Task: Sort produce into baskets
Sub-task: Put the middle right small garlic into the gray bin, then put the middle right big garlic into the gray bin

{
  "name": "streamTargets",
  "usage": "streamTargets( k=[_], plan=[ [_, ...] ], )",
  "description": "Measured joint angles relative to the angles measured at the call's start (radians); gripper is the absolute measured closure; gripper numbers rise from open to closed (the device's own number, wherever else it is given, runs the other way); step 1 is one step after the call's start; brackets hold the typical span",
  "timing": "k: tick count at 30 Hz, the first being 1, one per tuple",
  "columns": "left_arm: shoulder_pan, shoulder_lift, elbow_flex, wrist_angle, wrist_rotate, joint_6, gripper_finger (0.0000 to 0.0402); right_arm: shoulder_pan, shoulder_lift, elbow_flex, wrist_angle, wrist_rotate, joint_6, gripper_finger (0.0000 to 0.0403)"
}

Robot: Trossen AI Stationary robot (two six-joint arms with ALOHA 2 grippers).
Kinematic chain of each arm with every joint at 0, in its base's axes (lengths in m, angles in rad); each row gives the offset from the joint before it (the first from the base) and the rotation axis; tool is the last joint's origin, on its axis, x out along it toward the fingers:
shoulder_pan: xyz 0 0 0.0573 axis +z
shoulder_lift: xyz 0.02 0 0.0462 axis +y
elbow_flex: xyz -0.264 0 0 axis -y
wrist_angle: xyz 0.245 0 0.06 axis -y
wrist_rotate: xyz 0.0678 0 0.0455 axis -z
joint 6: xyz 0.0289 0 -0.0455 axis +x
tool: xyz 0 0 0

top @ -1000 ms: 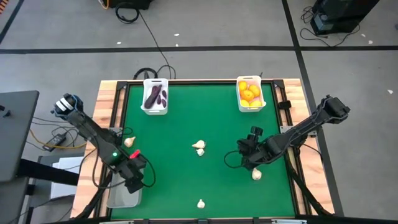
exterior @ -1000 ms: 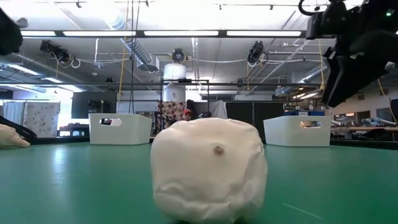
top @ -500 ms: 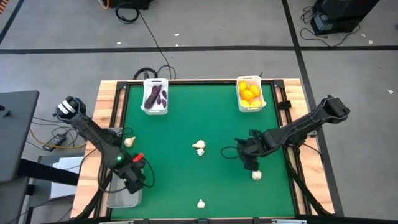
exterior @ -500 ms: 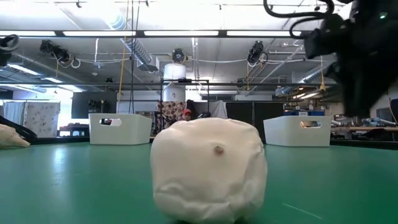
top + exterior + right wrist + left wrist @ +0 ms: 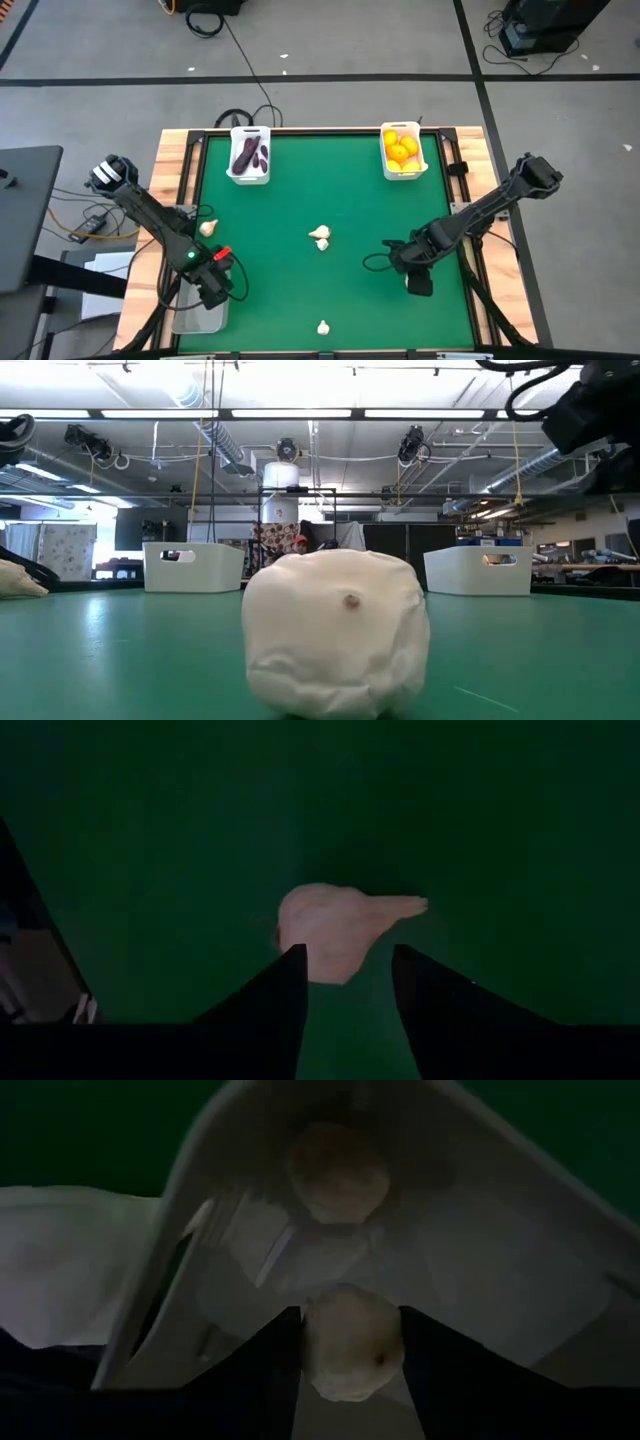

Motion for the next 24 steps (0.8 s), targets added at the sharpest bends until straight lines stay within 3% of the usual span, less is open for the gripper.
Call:
streamTargets(
  k=[5,10,14,19,24],
  plan=[
    [0.000,0.000,0.000,0.048,-0.011,-0.036,0.0227,0.011,0.000,0.000,-0.001,0.004,0.003,0.0245],
    [0.000,0.000,0.000,0.158,-0.058,-0.086,0.0189,0.010,0.000,0.000,0.000,0.039,0.005,0.0245],
    [0.000,0.000,0.000,0.127,-0.052,-0.096,0.0161,0.015,0.000,0.000,0.000,0.067,0.013,0.0245],
    [0.004,0.000,0.000,0.092,0.052,-0.112,0.0154,0.032,0.000,0.000,-0.007,0.071,0.029,0.0245],
    [0.011,-0.002,0.000,-0.006,0.150,-0.134,0.0171,0.050,0.000,0.000,-0.077,0.001,0.041,0.0245]
  ],
)
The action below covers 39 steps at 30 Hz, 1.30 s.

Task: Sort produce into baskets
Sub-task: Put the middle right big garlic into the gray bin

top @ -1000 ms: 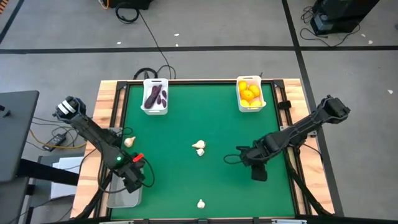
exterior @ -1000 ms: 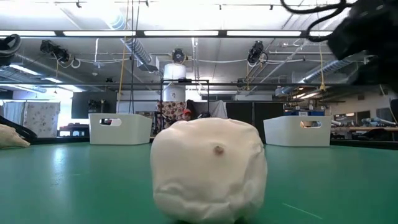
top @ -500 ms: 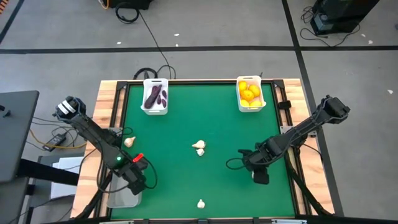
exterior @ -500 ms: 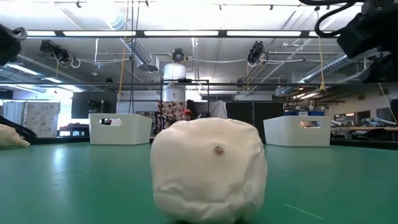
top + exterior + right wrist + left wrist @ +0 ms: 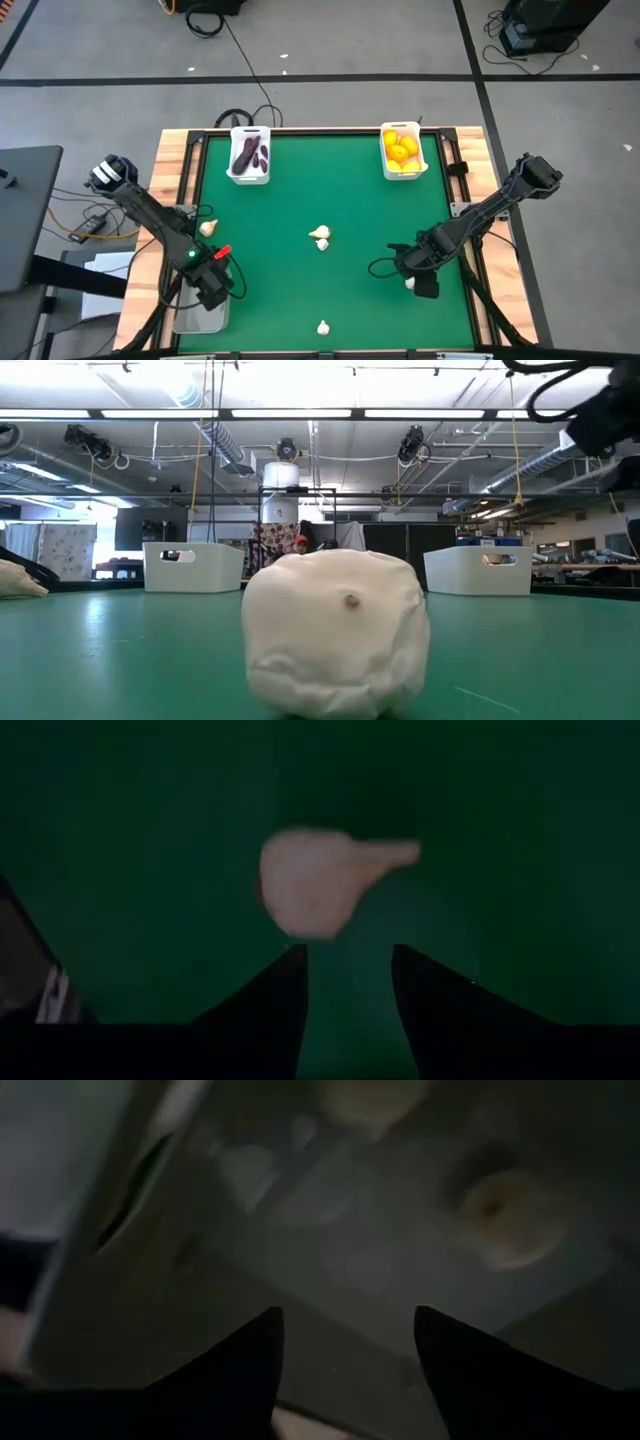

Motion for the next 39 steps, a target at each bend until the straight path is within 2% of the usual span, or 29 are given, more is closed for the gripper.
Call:
streamTargets(
  k=[3,7,12,17,20,26,28,33,39],
  plan=[
    [-0.001,-0.003,0.003,-0.047,0.009,0.009,0.0182,0.007,0.000,0.000,-0.001,-0.027,0.028,0.0245],
    [-0.001,-0.005,0.044,-0.080,-0.010,0.036,0.0192,0.029,0.000,0.000,0.102,-0.044,0.059,0.0245],
    [-0.001,-0.005,0.143,-0.104,-0.039,0.052,0.0195,0.092,0.000,0.000,0.135,0.040,0.135,0.0245],
    [-0.001,-0.005,0.272,-0.185,-0.154,0.091,0.0195,0.132,0.000,0.000,0.134,0.093,0.209,0.0223],
    [-0.001,-0.005,0.348,-0.220,-0.282,0.118,0.0195,0.145,0.000,0.000,0.135,0.141,0.223,0.0196],
    [0.000,-0.005,0.420,-0.183,-0.695,0.177,0.0195,0.175,0.000,0.000,0.134,0.235,0.218,0.0139],
    [0.000,0.002,0.420,-0.133,-0.790,0.199,0.0195,0.184,0.000,-0.004,0.139,0.253,0.238,0.0130],
    [0.013,0.038,0.419,-0.063,-1.034,0.271,0.0195,0.198,0.000,-0.066,0.156,0.263,0.309,0.0129],
    [0.037,0.102,0.418,-0.056,-1.196,0.265,0.0195,0.204,0.000,-0.142,0.298,0.263,0.338,0.0147]
  ],
)
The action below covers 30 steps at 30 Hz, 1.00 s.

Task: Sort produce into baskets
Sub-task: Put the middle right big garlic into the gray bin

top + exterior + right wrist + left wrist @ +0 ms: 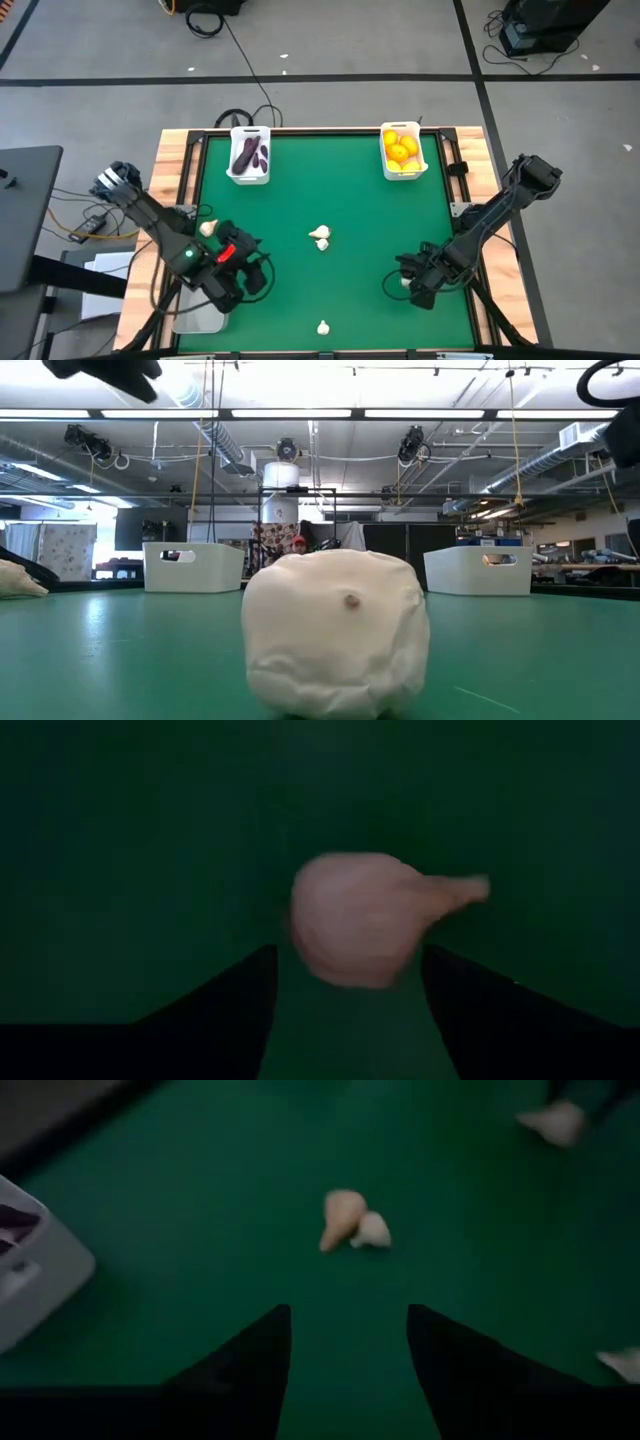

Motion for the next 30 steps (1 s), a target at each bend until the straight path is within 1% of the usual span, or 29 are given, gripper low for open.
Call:
streamTargets(
  k=[2,6,10,14,16,19,24,26,30],
  plan=[
    [0.009,0.024,0.000,0.001,-0.038,-0.003,0.0195,0.000,0.000,-0.016,0.052,0.006,-0.009,0.0156],
    [0.031,0.086,0.000,0.002,-0.090,-0.004,0.0195,0.000,0.000,-0.031,0.056,0.090,-0.017,0.0177],
    [0.064,0.158,0.000,0.027,-0.093,-0.005,0.0195,-0.001,0.000,-0.046,0.085,0.196,-0.019,0.0204],
    [0.095,0.223,0.000,0.086,-0.099,0.010,0.0195,-0.015,0.000,-0.063,0.165,0.267,-0.069,0.0239],
    [0.106,0.256,0.000,0.142,-0.100,0.068,0.0195,-0.024,0.000,-0.068,0.217,0.301,-0.109,0.0262],
    [0.123,0.299,0.000,0.280,-0.099,0.204,0.0195,-0.038,0.000,-0.068,0.302,0.371,-0.186,0.0304],
    [0.149,0.354,0.000,0.573,-0.025,0.476,0.0195,-0.075,0.000,-0.068,0.449,0.442,-0.326,0.0387],
    [0.156,0.371,0.000,0.681,-0.004,0.546,0.0195,-0.088,0.000,-0.068,0.513,0.464,-0.379,0.0392],
    [0.159,0.380,0.000,0.806,0.018,0.634,0.0195,-0.112,0.000,-0.068,0.602,0.459,-0.422,0.0375]
  ],
)
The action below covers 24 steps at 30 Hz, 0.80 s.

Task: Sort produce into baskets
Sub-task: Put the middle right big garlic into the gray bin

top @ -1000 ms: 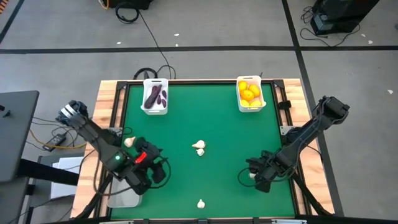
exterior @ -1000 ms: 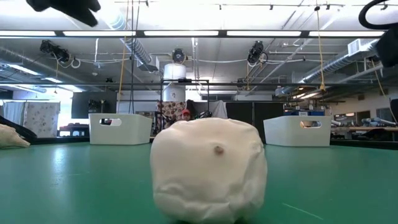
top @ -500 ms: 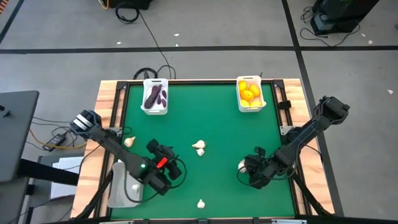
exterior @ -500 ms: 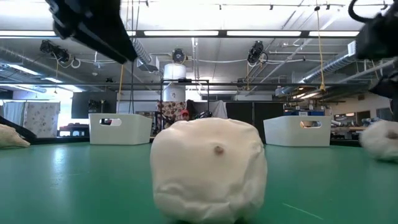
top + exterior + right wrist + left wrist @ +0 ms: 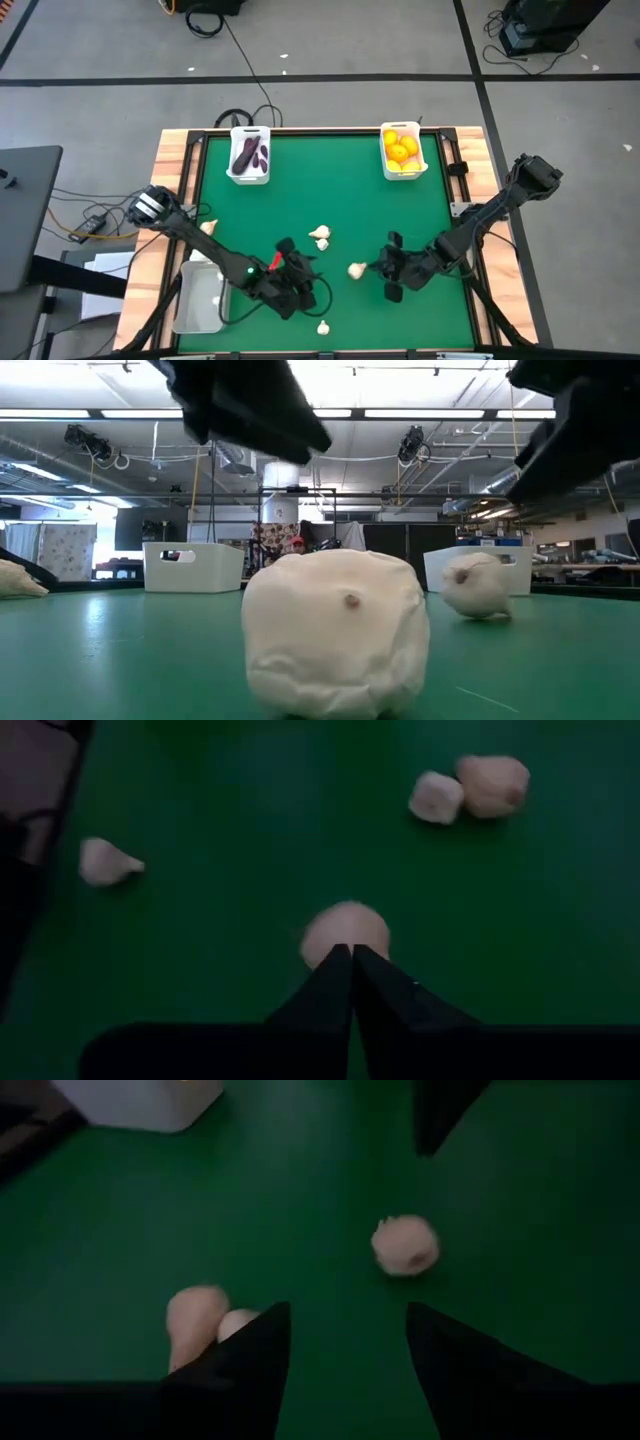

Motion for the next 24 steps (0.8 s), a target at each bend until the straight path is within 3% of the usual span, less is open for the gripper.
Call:
streamTargets(
  k=[7,13,19,24],
  plan=[
    [0.000,0.000,0.000,0.033,0.025,0.025,0.0180,-0.018,0.000,0.000,0.052,-0.063,-0.138,0.0323],
    [0.000,0.000,-0.013,0.044,0.034,0.050,0.0150,-0.035,0.000,0.000,0.045,-0.193,-0.218,0.0213],
    [0.006,-0.001,-0.013,0.083,0.019,0.074,0.0136,-0.057,0.000,0.000,0.047,-0.143,-0.272,0.0099],
    [0.019,-0.001,-0.013,0.101,0.018,0.074,0.0136,-0.089,0.000,0.000,0.047,-0.138,-0.278,0.0066]
  ],
)
